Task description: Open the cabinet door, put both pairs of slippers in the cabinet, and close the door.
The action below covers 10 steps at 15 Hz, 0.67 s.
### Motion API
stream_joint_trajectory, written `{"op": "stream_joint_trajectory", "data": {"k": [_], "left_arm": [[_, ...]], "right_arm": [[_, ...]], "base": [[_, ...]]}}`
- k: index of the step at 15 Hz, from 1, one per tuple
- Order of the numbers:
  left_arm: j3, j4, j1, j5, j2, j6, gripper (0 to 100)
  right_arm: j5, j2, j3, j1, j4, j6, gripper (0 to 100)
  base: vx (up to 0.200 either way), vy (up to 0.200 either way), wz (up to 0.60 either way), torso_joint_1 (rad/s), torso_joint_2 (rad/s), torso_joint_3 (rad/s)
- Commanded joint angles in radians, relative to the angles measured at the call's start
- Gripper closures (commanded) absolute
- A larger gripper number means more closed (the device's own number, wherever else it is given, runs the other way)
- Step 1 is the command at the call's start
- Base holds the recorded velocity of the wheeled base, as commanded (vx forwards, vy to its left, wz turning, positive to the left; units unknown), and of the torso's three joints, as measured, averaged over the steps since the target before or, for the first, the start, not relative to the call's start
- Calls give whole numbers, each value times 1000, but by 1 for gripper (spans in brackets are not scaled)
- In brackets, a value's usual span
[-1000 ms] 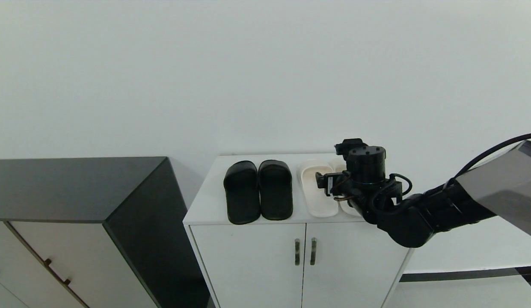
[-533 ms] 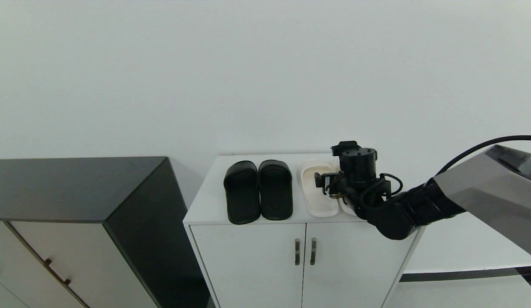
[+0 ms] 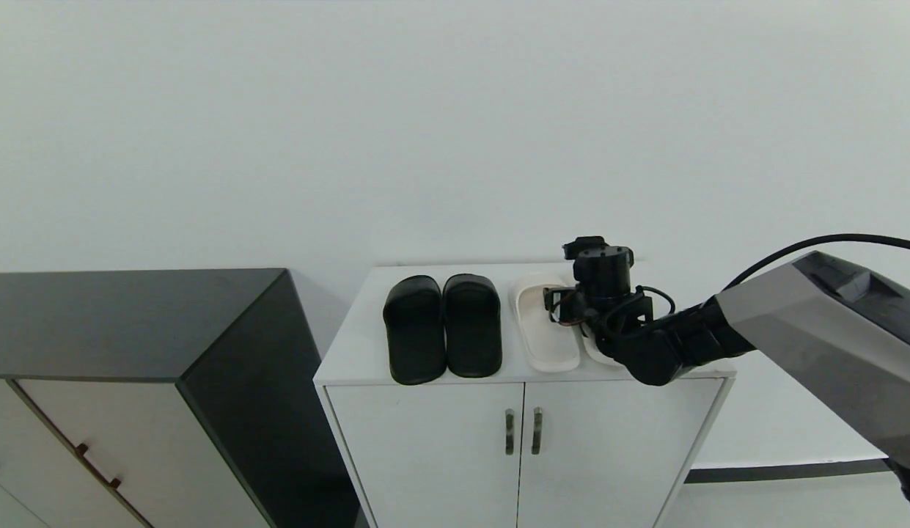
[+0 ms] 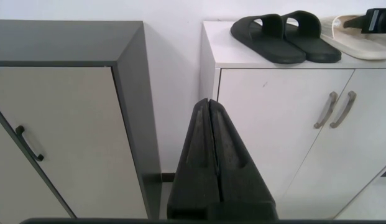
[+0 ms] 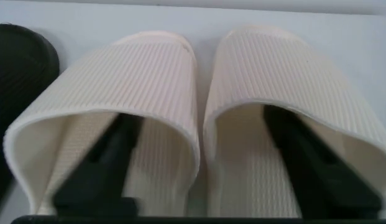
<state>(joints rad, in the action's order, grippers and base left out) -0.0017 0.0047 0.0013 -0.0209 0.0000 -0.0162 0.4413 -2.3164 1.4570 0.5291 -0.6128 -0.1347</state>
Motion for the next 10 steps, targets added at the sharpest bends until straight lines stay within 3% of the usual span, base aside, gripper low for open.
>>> {"op": "stream_joint_trajectory", "data": {"k": [1, 5, 10], "left_arm": [[0, 0, 0, -1, 0, -1, 100], [0, 0, 0, -1, 0, -1, 100], [0, 0, 0, -1, 2, -1, 100]], "right_arm": [[1, -28, 28, -6, -1, 0, 100], [8, 0, 25, -1, -1, 4, 100], [11, 181, -112, 25, -4, 47, 100]], "base": [[0, 0, 0, 0, 0, 0], [0, 0, 0, 0, 0, 0], [0, 0, 0, 0, 0, 0]]}}
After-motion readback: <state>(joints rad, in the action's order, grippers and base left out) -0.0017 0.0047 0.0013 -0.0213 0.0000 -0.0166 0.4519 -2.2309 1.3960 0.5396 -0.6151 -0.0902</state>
